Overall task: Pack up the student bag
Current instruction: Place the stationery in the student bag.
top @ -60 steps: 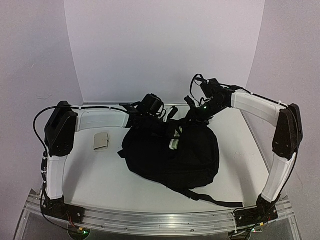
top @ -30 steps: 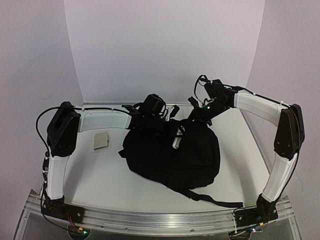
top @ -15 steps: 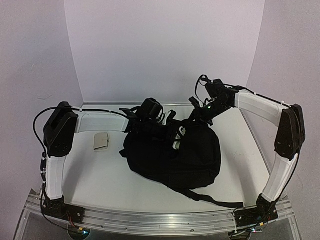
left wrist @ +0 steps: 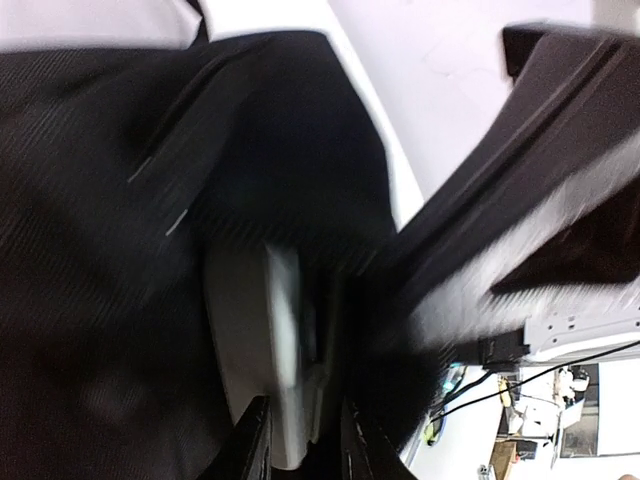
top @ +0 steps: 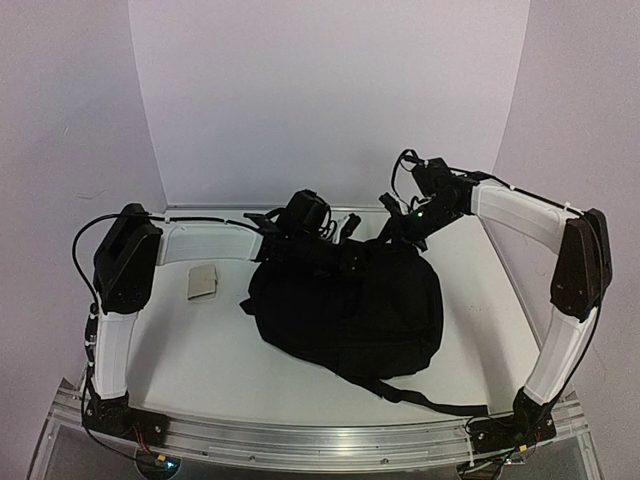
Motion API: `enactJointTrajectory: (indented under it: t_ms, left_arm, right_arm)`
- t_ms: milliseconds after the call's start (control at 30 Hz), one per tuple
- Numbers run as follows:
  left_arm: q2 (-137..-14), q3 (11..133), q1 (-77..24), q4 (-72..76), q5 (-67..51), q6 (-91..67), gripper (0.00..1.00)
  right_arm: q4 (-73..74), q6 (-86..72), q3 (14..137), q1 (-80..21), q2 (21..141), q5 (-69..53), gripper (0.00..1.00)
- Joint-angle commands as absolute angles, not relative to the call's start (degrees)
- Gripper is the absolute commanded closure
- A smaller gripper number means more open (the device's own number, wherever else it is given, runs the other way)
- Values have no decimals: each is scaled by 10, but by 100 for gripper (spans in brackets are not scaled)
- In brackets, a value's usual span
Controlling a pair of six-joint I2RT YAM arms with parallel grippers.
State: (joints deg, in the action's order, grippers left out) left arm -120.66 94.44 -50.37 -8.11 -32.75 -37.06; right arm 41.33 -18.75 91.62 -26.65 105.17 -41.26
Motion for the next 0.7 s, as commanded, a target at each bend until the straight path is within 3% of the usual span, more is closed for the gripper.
enactJointTrajectory:
  t_ms: [0, 200, 400, 667]
  left_arm:
    - [-1230, 1007, -508, -40, -363, -364, 74]
    - [-1176, 943, -507, -48, -315, -349, 66]
    - [-1103, 851, -505, -40, -247, -360, 66]
    - [-1182, 913, -505, -57, -282, -357, 72]
  right_arm:
    - [420, -192, 913, -265, 1017, -425, 100]
    - [427, -182, 913, -261, 1011, -416, 100]
    - [446, -143, 890, -261, 995, -397, 100]
    - [457, -131, 874, -260, 982, -387, 100]
